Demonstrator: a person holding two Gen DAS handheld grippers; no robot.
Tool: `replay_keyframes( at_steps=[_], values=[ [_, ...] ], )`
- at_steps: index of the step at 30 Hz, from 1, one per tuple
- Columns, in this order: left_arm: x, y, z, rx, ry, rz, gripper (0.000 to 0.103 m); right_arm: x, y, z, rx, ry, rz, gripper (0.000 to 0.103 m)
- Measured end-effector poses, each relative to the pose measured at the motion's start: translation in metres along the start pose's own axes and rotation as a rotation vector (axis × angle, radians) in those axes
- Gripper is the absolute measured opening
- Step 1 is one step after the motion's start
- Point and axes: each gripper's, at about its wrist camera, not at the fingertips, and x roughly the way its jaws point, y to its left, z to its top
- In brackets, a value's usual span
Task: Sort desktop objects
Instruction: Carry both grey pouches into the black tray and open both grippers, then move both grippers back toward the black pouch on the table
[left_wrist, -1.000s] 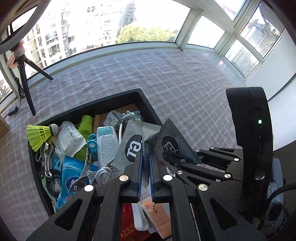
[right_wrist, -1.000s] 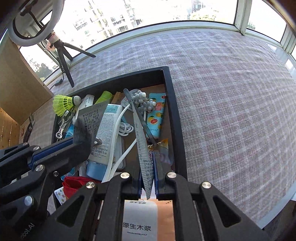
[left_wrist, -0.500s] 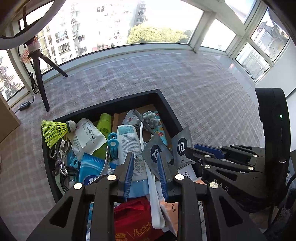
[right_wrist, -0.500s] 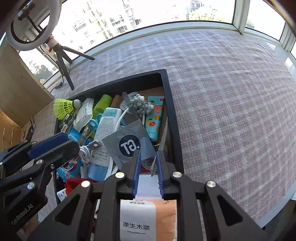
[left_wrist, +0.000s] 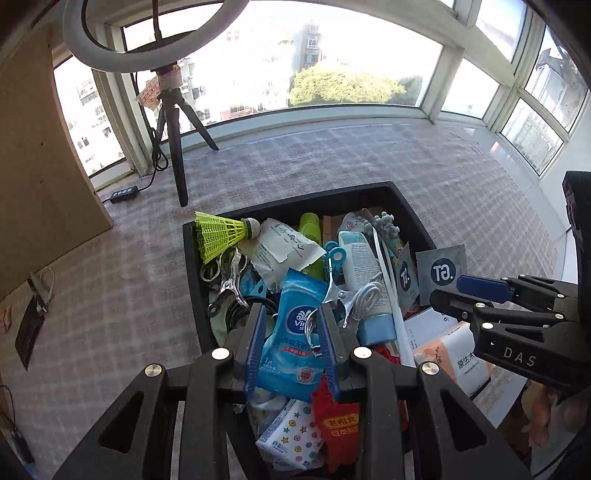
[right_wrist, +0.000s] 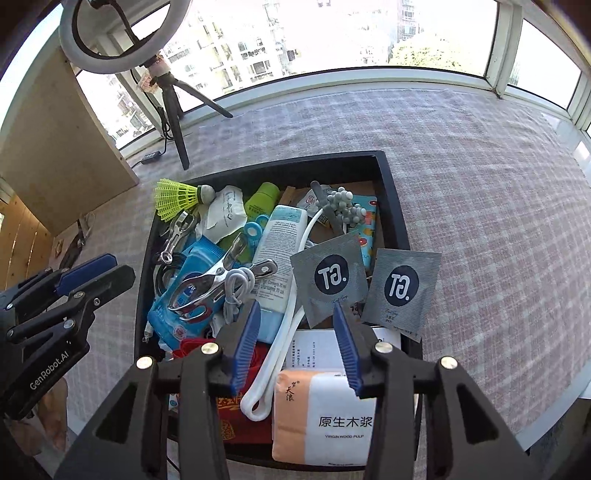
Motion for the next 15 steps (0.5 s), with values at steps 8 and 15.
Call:
replay_keyframes(
  at_steps=[8, 15],
  values=[
    [-0.042, 0.076, -0.046, -0.082, -0.054, 0.061, 0.053, -0.004, 0.083, -0.014, -0.089, -0.050, -0.002, 0.055],
    [-0.074, 0.143, -0.080, -0.134, -0.083, 0.120, 0.054, 0.010, 0.174, -0.023, -0.178, -0.017, 0.066, 0.058]
  ],
)
